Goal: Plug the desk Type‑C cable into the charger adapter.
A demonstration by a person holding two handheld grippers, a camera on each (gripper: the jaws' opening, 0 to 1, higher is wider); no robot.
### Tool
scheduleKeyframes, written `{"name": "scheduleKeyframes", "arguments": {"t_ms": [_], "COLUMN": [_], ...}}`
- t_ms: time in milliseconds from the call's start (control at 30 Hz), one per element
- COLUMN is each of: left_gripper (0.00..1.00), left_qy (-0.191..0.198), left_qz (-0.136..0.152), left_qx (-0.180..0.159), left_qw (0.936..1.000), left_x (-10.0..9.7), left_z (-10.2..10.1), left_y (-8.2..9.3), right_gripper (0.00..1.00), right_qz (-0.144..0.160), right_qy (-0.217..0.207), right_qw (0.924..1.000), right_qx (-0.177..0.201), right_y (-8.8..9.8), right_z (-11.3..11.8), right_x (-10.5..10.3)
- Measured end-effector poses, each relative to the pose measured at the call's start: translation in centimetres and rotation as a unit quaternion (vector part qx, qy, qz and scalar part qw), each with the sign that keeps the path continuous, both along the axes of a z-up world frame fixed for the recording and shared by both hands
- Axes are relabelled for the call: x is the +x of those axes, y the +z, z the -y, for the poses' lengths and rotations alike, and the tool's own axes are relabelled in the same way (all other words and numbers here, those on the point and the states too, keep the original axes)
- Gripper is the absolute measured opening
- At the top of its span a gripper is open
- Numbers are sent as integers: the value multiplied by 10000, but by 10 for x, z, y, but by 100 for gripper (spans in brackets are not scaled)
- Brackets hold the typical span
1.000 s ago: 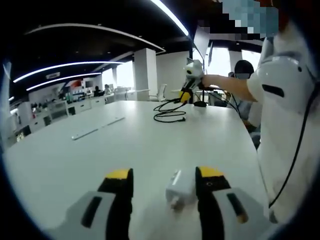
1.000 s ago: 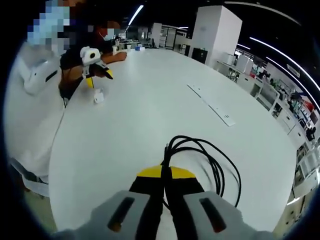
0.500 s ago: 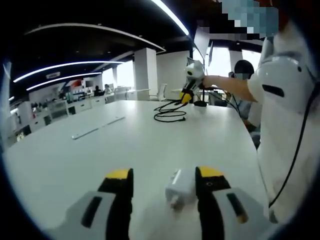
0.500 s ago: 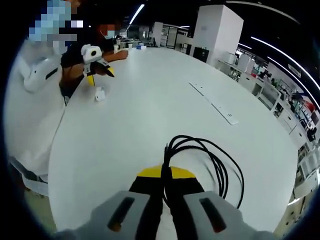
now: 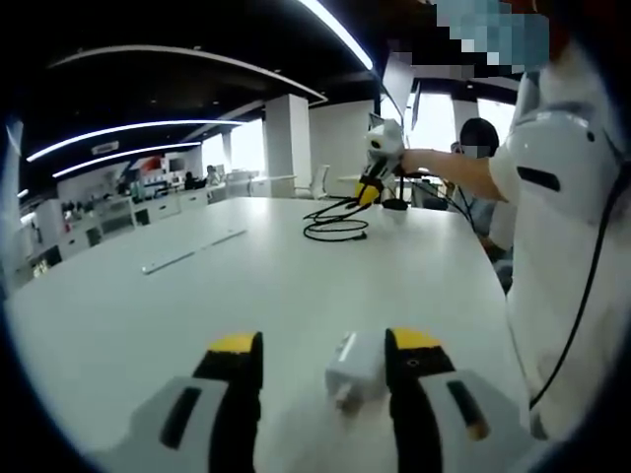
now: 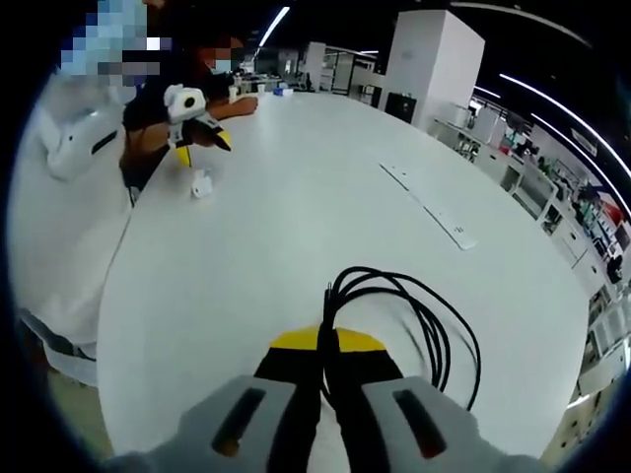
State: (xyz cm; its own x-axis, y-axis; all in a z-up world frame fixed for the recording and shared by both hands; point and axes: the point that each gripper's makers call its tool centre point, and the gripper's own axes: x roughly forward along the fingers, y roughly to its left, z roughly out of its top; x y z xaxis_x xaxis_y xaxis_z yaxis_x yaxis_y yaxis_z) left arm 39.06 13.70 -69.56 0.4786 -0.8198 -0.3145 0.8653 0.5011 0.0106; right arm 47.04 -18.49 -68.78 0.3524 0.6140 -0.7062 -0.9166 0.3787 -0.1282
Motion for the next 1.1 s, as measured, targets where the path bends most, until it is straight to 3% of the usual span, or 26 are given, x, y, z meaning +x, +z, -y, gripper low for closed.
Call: {"name": "scheduleKeyframes", "arguments": {"t_ms": [467, 1100], "left_gripper": [49, 49], "left_qy": [-1, -9], "left_qz": [37, 85], "left_qx": [-2, 5], "left_qw": [10000, 10000], "left_x": [-2, -5], "left_z": [-1, -2], "left_y": [3, 6], "right_gripper": [1, 1], "right_qz": [63, 32], "right_qy": [157, 266], "right_qw": [9998, 9996], "right_qx": [-74, -69], "right_y": [4, -3], "right_z": [-14, -24], "right_x": [-13, -31]}}
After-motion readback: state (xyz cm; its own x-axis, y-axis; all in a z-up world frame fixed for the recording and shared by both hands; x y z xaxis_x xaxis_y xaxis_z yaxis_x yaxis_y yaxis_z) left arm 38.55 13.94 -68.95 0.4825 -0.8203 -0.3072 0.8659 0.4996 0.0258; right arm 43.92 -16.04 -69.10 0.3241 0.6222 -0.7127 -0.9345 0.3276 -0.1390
